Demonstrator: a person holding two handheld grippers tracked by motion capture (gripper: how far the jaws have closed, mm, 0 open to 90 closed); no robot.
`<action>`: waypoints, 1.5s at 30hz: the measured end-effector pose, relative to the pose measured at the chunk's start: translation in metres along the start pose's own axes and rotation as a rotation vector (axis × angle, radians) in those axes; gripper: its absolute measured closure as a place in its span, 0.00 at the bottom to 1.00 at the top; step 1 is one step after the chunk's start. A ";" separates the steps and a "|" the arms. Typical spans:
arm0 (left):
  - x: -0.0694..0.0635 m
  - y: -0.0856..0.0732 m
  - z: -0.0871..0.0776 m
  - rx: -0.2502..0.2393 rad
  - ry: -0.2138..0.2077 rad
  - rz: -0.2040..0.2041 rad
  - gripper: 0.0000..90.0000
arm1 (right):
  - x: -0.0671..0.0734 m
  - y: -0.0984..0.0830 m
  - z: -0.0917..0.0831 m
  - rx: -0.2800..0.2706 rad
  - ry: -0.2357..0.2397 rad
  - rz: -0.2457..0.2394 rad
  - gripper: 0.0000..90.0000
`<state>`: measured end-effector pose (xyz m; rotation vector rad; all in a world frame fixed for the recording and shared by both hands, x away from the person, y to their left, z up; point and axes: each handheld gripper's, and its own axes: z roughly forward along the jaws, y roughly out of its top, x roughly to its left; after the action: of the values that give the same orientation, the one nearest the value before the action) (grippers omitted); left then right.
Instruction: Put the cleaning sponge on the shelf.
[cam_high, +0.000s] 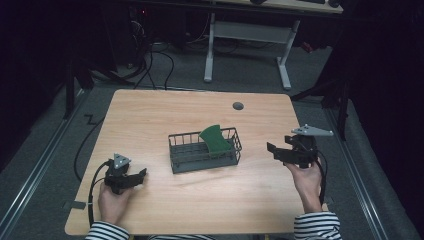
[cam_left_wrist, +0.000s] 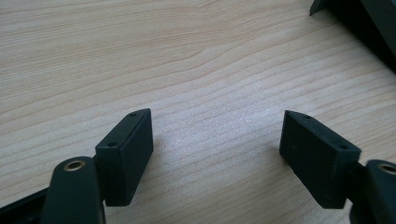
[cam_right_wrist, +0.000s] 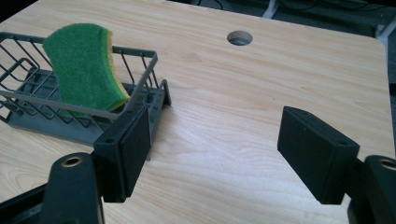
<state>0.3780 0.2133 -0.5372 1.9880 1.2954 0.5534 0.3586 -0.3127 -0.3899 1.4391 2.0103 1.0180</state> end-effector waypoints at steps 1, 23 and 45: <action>0.000 0.000 0.000 0.000 0.000 0.000 0.29 | -0.002 -0.002 -0.001 -0.002 0.000 0.005 0.29; 0.000 0.000 0.000 0.000 0.000 0.000 0.29 | -0.021 -0.057 0.000 -0.024 0.019 0.116 0.31; 0.000 0.000 0.000 0.000 0.000 0.000 0.29 | -0.018 -0.101 0.035 0.024 0.032 0.171 0.32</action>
<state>0.3779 0.2132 -0.5372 1.9882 1.2953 0.5535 0.3299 -0.3370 -0.4912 1.6407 1.9544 1.0963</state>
